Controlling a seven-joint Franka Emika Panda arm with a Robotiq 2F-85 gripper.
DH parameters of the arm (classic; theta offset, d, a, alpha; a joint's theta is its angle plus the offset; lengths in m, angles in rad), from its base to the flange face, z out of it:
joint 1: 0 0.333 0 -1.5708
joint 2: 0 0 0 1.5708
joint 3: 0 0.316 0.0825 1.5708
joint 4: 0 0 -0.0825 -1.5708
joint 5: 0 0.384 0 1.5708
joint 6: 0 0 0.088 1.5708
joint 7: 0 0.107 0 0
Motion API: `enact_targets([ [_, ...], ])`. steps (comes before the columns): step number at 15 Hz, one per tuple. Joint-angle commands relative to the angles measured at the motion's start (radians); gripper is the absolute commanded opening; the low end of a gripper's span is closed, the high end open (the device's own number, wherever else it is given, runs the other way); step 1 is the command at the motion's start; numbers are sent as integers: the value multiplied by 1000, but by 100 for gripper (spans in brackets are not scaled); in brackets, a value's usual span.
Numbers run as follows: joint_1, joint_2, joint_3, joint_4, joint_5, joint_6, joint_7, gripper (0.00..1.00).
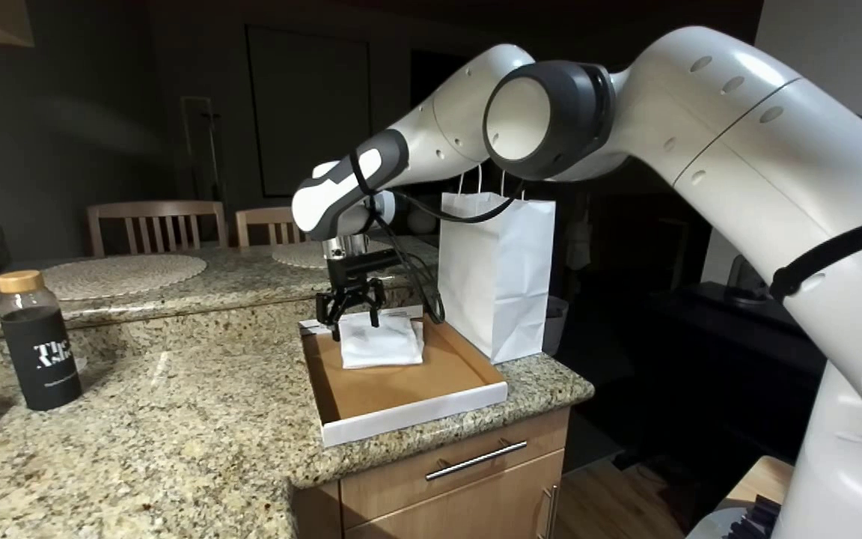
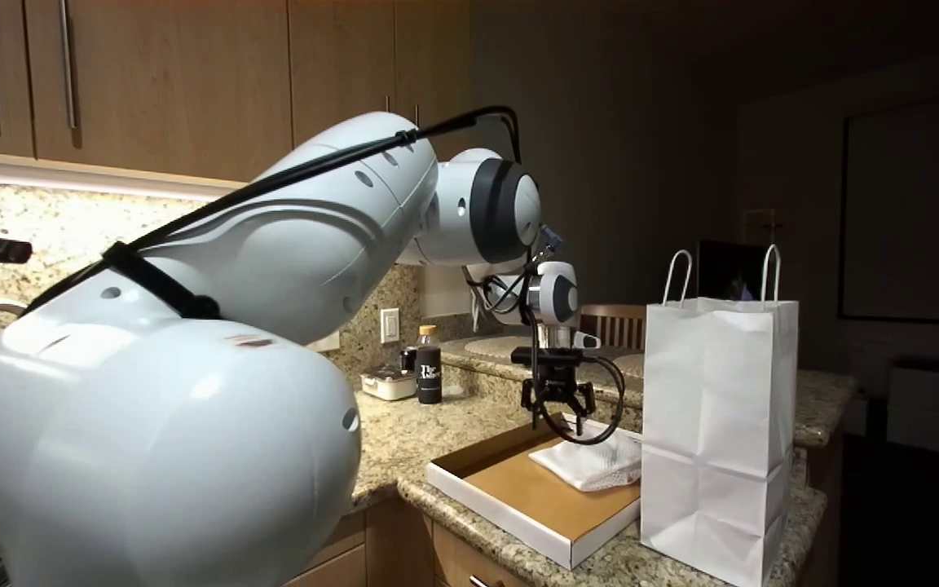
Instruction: Put the napkin in the white paper bag.
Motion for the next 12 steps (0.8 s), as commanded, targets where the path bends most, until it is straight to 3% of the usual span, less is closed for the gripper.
enact_targets([
  [1, 9, 74, -3, 98, 8, -50, 11, 100],
  [12, -3, 229, 3, 300, 27, -218, -15, 100],
])
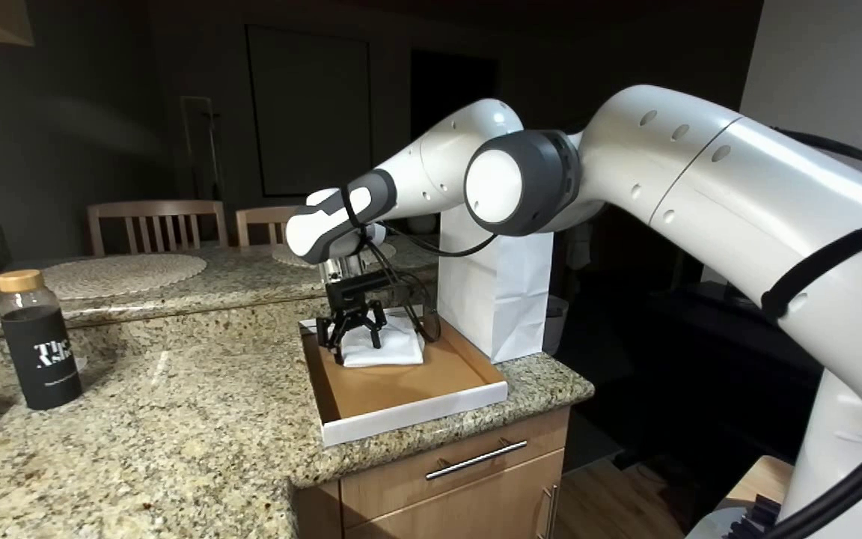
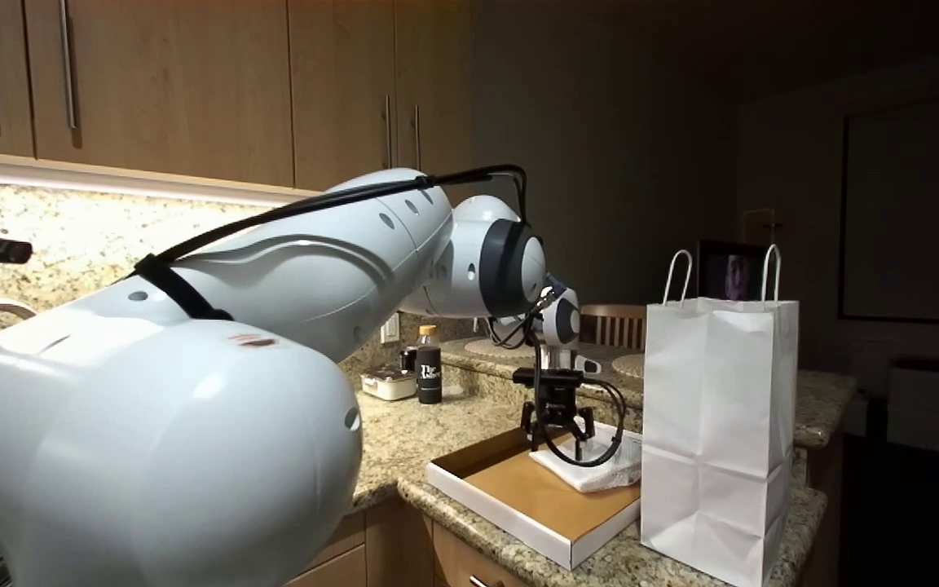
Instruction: Put the napkin in the white paper bag.
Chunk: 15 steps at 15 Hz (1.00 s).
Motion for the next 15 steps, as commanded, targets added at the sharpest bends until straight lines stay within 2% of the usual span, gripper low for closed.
enact_targets([
  [1, -13, 47, 9, 84, 23, -84, -18, 100],
  [2, -12, 55, 9, 98, 20, -105, -25, 75],
  [3, -9, 61, 8, 109, 17, -115, -28, 74],
  [13, -39, 77, 71, 158, 37, -161, -86, 8],
  [15, -47, 67, 81, 150, 45, -159, -101, 5],
])
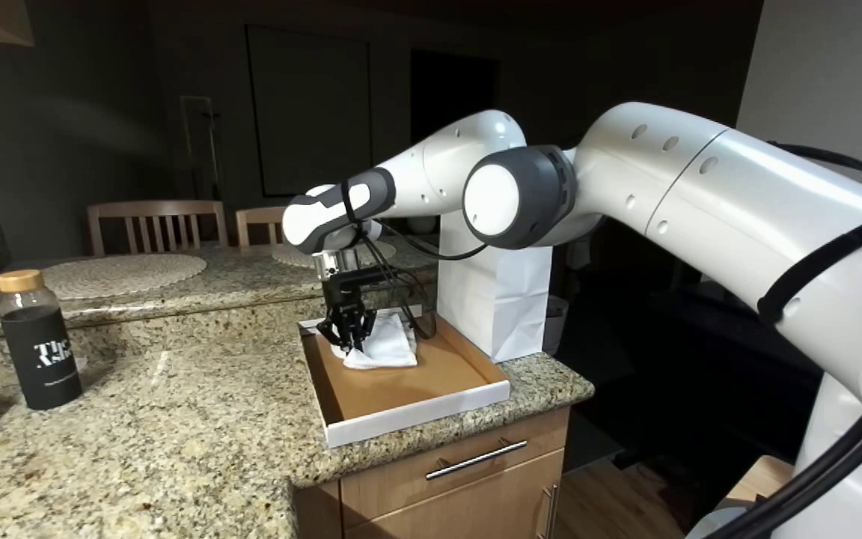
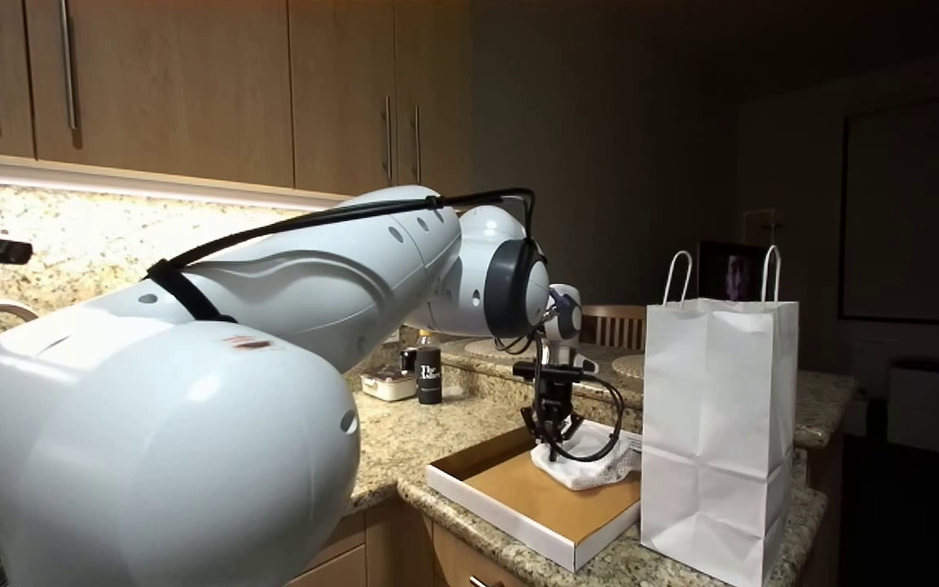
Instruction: Put the napkin in the white paper bag.
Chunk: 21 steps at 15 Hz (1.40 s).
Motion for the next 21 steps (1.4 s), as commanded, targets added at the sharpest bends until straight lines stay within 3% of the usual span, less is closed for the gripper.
enact_targets([
  [1, -29, 0, 34, 10, 36, -21, -56, 4],
  [2, -36, -20, 45, -10, 42, -12, -69, 1],
  [5, -38, -113, 56, -89, 28, 33, -98, 6],
  [11, -50, -361, 63, -242, 17, 159, -198, 6],
  [21, -147, -815, 54, -525, 54, 253, -344, 6],
])
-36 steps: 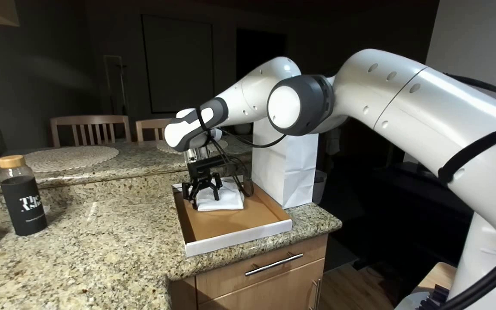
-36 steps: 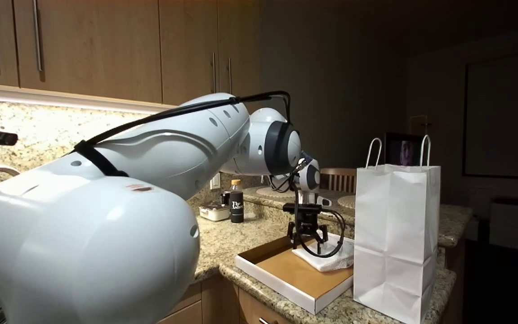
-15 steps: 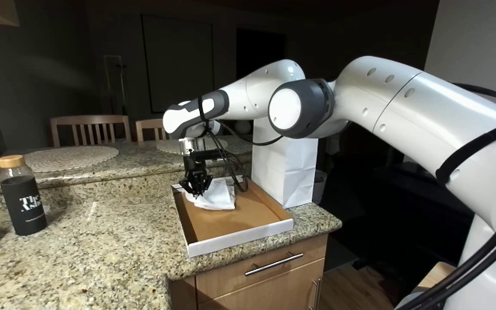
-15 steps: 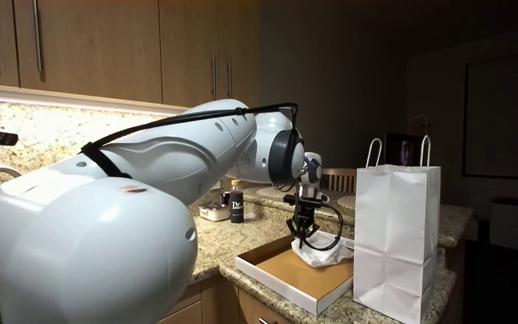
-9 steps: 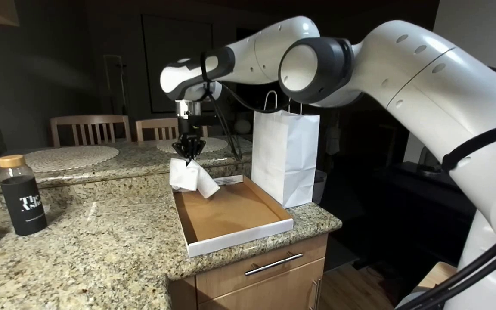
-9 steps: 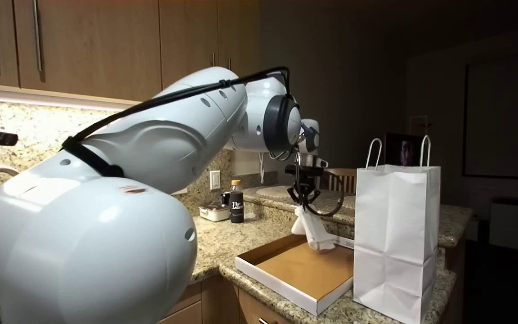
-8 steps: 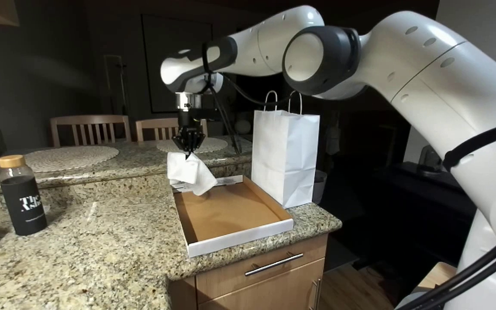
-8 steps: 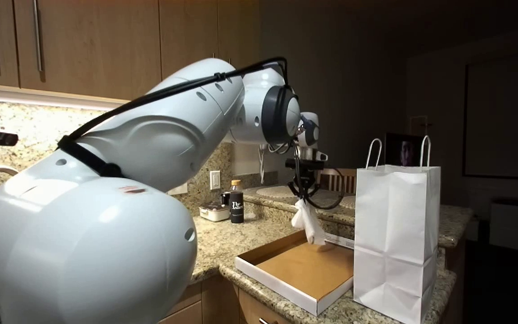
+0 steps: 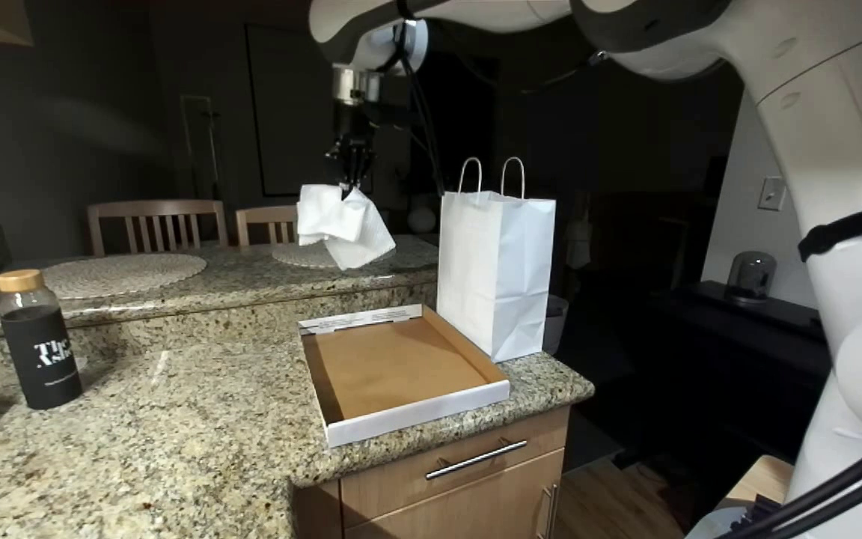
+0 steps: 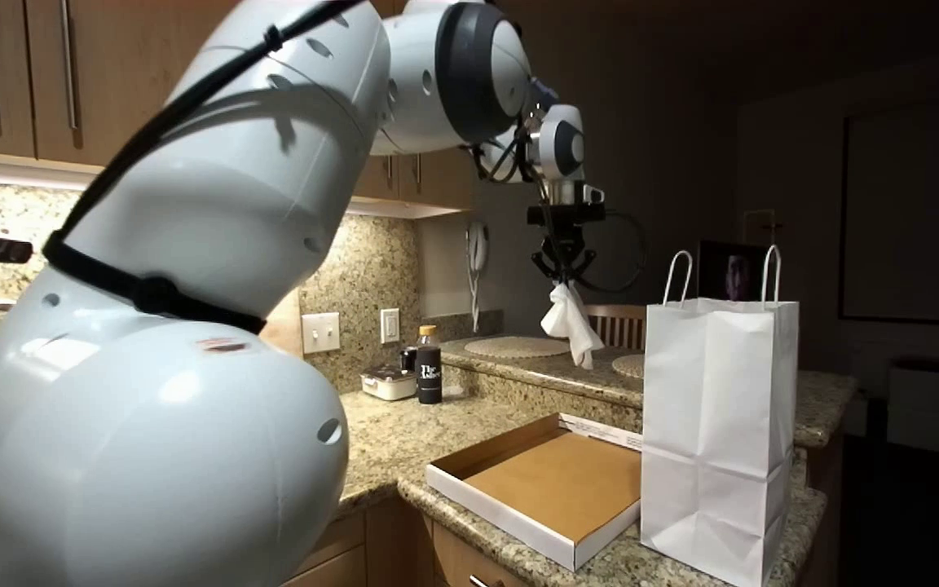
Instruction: Put the napkin in the white paper bag.
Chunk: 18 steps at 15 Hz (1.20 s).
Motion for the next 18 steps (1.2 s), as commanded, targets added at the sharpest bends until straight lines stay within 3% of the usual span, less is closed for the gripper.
enact_targets([
  [1, -70, -213, 0, -186, 42, 91, -67, 6],
  [5, -167, -375, -25, -276, 144, 187, -153, 6],
  [10, -285, -536, -117, -393, 303, 314, -382, 5],
  [12, -329, -564, -175, -415, 373, 283, -517, 5],
  [13, -295, -552, -250, -395, 395, 246, -578, 5],
  [15, -295, -507, -311, -363, 429, 159, -681, 5],
  [18, -296, -430, -353, -313, 426, 5, -791, 6],
])
